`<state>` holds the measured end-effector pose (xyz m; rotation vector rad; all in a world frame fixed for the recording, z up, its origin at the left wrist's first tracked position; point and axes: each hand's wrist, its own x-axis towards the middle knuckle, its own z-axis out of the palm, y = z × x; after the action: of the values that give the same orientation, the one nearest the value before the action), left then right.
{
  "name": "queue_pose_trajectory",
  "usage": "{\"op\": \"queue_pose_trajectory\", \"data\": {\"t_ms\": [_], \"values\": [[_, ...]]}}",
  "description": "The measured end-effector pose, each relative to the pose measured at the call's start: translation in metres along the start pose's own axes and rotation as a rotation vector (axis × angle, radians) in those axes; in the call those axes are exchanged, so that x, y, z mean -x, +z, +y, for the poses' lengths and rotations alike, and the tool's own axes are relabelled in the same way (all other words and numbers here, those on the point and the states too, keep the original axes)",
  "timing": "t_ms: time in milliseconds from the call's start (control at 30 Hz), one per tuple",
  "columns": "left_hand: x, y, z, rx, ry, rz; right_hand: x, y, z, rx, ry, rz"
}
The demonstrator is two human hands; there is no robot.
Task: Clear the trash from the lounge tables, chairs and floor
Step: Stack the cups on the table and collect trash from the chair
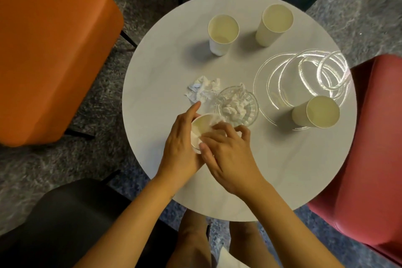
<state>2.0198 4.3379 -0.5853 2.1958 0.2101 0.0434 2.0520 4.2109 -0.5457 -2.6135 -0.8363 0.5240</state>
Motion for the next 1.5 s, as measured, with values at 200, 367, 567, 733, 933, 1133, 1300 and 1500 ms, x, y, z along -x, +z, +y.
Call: {"op": "queue_pose_trajectory", "data": {"t_ms": [200,367,567,733,933,1133,1300,1500], "values": [[-0.013,-0.009,-0.018,-0.057,-0.058,0.122,-0.036,-0.007,0.005,-0.308,-0.014,0.343],[-0.032,-0.024,-0.034,-0.096,-0.099,0.231,-0.102,-0.002,0.027,-0.058,0.174,0.232],[-0.046,-0.026,-0.046,-0.097,-0.113,0.264,-0.137,0.021,0.035,0.207,0.118,0.05],[-0.051,-0.026,-0.054,-0.099,-0.117,0.267,-0.139,0.023,0.034,0.002,0.109,0.024],[-0.057,-0.022,-0.051,-0.026,-0.112,0.198,-0.117,0.001,0.012,-0.44,0.094,0.503],[-0.063,-0.011,-0.038,0.058,-0.098,0.113,-0.099,0.003,0.002,-0.327,-0.038,0.367],[-0.066,-0.002,-0.031,0.058,-0.046,0.056,-0.087,0.0,0.009,-0.19,-0.122,0.16],[-0.072,0.008,-0.019,0.018,-0.043,-0.004,-0.066,-0.016,0.031,-0.365,-0.103,0.255]]}}
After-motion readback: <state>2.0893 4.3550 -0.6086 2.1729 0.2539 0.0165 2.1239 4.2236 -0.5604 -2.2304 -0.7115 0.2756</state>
